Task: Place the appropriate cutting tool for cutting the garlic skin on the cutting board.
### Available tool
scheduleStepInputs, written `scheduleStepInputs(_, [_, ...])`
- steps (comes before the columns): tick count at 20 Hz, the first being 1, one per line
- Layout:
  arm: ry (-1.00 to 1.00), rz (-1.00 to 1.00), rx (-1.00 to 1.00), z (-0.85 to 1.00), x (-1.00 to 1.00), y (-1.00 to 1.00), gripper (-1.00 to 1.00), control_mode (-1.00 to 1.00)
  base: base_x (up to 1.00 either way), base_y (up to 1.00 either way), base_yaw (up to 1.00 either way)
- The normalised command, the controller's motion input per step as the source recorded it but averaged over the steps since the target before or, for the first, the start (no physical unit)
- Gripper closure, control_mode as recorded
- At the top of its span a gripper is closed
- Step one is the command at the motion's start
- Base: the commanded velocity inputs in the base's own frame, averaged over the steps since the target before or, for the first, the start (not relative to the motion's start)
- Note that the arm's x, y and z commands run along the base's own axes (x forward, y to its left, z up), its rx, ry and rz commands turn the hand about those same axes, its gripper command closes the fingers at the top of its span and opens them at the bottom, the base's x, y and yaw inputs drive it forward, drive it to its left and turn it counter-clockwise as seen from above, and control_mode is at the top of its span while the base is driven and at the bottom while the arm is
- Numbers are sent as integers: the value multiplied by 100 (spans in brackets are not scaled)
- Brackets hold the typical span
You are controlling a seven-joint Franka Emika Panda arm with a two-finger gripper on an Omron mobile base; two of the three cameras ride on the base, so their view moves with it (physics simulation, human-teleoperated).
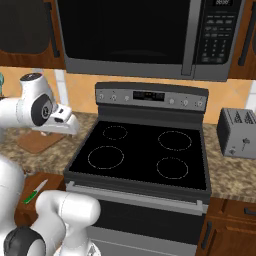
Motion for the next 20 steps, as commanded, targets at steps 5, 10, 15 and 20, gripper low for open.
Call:
scheduleStepInputs(5, [3,-6,-3,-37,-61,100,-100,-100,0,0,0])
scheduleStepInputs(10, [5,-8,-1,-44,-44,100,-100,-100,0,0,0])
scheduleStepInputs(15, [7,-6,-3,-52,-1,100,-100,-100,0,0,0])
scheduleStepInputs(20, [7,0,0,-62,0,87,-100,-100,0,0,0])
